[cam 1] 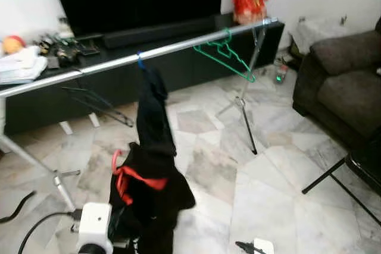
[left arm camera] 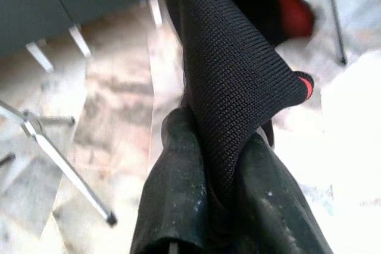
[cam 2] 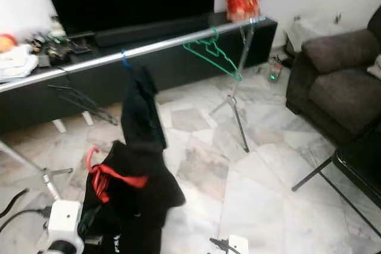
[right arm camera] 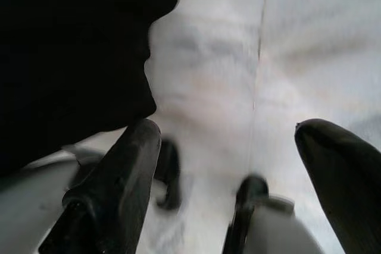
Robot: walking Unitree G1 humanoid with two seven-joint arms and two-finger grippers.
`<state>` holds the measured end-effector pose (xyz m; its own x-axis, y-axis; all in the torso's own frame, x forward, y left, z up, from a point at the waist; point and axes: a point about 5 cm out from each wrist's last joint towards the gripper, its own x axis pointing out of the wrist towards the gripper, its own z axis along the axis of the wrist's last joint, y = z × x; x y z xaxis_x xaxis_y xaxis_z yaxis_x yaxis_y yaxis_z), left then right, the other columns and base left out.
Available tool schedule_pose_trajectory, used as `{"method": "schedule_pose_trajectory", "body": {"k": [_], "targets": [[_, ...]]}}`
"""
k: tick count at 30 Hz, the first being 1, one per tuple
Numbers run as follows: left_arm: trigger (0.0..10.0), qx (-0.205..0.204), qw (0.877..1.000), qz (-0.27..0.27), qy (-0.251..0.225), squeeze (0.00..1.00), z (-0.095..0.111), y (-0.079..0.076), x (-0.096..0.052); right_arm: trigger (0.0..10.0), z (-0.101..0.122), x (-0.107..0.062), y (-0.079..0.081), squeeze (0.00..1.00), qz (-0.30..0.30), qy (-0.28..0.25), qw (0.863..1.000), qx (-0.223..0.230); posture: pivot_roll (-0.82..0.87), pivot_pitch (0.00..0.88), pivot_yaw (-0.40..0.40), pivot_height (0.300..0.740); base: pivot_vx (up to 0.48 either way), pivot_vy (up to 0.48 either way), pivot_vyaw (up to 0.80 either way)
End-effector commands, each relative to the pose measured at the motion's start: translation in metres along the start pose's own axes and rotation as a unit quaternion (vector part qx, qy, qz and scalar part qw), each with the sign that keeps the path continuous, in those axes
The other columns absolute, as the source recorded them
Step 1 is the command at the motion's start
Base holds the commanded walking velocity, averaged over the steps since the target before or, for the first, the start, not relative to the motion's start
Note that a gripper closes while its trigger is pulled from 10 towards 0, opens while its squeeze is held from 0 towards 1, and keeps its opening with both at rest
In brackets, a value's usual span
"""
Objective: Hang hanger
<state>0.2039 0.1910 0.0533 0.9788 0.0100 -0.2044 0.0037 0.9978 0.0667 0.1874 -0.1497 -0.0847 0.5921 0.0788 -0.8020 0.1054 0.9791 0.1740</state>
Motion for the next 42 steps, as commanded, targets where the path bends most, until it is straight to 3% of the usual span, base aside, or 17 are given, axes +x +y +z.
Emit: {"method": "schedule_pose_trajectory", "body": {"k": [1,8,25,42], "targets": [[10.0,0.003,1.000,-0.001,-0.027,0.00,0.0117,0.0012,0.0033,10.0,-0.0093,-0.0013,0.0001,0.00,-0.003,0.015,1.000,0.011,0.09,0.087,0.008,0.740,-0.424,0.000,0.00],[10.0,0.004,1.000,0.002,-0.028,0.00,0.0125,0.0023,0.0034,10.0,-0.0088,-0.0011,0.0008,0.00,-0.003,0.014,1.000,0.011,0.09,0.090,0.010,0.740,-0.396,0.000,0.00],[10.0,0.002,1.000,-0.007,-0.027,0.00,0.0130,0.0030,0.0023,10.0,-0.0073,-0.0010,0.0021,0.00,0.001,0.006,1.000,0.003,0.10,0.098,0.015,0.740,0.000,0.000,0.00],[10.0,0.002,0.999,-0.041,-0.007,0.00,0.0088,-0.0032,0.0048,10.0,-0.0061,-0.0010,0.0019,0.00,-0.009,-0.002,1.000,0.005,0.10,0.095,0.020,0.740,0.000,0.000,0.74]]}}
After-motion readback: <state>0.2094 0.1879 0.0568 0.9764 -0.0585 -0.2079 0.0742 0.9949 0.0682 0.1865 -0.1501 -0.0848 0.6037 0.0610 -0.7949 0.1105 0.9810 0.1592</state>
